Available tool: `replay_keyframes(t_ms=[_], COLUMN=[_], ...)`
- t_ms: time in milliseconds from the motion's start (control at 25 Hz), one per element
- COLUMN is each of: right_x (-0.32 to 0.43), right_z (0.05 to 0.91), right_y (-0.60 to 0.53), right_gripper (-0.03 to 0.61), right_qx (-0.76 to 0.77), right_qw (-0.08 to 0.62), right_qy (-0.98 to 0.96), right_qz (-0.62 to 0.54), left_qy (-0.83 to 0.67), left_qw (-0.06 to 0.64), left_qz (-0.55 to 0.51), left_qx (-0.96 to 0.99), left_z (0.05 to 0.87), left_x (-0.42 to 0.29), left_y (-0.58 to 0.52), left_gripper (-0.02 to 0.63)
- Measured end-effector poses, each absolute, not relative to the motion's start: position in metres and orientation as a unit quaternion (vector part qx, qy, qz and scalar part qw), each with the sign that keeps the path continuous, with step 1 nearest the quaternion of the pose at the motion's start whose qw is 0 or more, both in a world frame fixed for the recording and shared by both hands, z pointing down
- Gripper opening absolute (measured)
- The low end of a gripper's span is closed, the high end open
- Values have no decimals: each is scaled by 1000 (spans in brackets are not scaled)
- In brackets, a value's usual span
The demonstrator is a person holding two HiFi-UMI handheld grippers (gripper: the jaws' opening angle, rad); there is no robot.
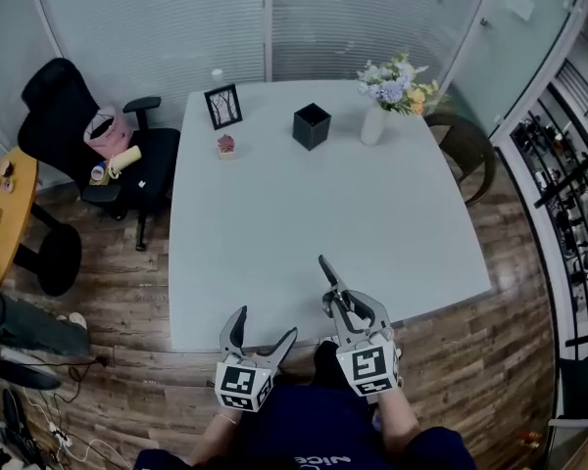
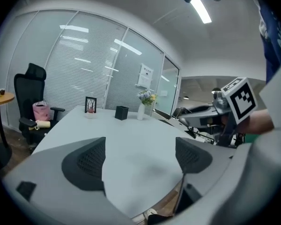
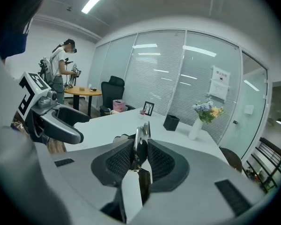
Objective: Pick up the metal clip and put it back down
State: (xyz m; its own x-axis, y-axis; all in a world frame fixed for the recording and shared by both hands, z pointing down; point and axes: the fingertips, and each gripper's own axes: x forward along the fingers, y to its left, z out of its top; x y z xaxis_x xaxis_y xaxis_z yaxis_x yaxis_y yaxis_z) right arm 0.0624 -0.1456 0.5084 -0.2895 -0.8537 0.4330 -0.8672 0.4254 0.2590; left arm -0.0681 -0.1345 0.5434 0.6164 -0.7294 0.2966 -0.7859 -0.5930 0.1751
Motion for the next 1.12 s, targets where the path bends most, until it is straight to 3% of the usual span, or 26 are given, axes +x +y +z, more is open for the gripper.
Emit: replay_keyframes(t_ms=[840, 1120], right_x=[226, 266], right_z=[530, 555], right_y=[-243, -281], right_gripper=[100, 100], right_qx=[544, 520], right_qw=[288, 341], right_qy=[-788, -783], right_qz=[18, -12], left_qy=[-428, -450], left_qw=[157, 160], left_qz=[87, 82], left_qx=[886, 874], left_z=[537, 539], left_x=[46, 70], left_y=[-185, -195], left_gripper=[449, 449])
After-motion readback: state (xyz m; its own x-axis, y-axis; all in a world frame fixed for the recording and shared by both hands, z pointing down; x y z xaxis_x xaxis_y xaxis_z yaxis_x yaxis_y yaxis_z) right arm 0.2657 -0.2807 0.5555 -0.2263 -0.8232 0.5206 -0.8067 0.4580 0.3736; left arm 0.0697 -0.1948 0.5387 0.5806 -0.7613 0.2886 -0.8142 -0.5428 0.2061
